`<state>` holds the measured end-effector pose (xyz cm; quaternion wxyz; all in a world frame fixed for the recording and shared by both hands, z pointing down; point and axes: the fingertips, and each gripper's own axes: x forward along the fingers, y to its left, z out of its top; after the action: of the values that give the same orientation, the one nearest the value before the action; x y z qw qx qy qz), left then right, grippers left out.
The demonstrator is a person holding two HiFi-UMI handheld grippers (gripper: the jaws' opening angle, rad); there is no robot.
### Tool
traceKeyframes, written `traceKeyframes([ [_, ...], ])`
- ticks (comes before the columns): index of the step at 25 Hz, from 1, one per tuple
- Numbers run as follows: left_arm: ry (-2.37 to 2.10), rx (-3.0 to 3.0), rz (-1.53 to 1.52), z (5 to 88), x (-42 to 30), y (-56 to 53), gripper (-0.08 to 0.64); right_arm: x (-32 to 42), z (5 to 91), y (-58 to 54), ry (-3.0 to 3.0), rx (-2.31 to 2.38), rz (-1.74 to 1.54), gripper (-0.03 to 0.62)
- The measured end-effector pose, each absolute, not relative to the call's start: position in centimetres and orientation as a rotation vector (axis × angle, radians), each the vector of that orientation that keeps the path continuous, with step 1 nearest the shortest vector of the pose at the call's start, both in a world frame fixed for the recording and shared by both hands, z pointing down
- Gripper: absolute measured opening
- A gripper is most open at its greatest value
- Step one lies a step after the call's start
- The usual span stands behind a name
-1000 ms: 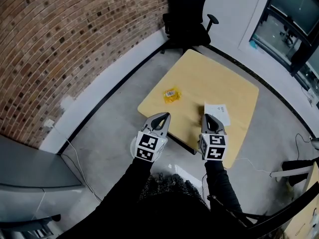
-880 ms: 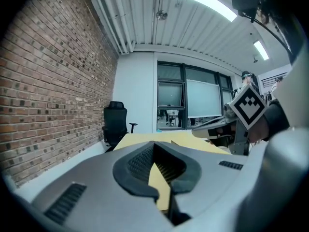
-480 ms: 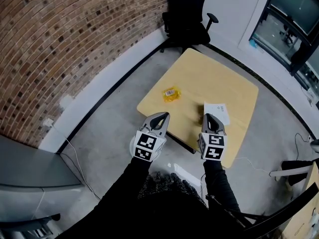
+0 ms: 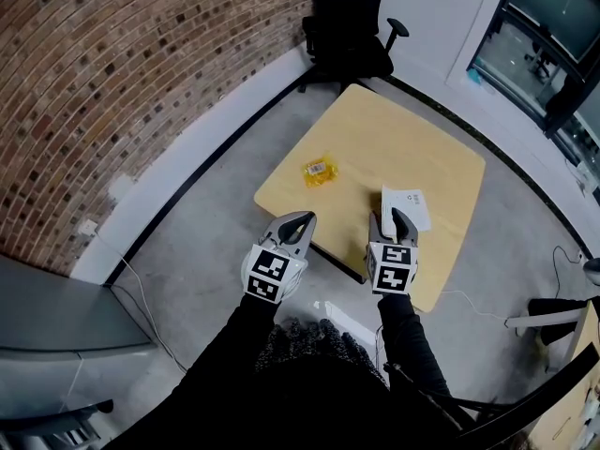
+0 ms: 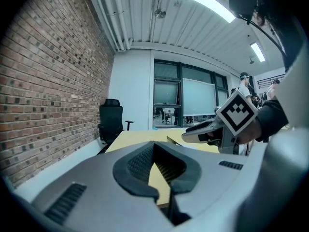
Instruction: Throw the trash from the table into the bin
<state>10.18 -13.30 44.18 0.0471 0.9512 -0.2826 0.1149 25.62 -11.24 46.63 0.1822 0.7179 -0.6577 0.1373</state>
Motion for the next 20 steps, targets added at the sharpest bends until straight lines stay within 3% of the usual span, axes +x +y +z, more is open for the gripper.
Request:
traceKeyframes([
  [6, -0.873, 2.888, 0.371, 44.8, 9.4, -13.0, -0.002, 25.7, 49.1, -11.6, -1.810, 1.958, 0.442, 0.233],
  [20, -0.915, 2.872, 0.439, 45.8, 7.4, -13.0, -0.002, 27.9, 54.8, -11.7, -1.647, 1.867, 0.569, 0.232],
])
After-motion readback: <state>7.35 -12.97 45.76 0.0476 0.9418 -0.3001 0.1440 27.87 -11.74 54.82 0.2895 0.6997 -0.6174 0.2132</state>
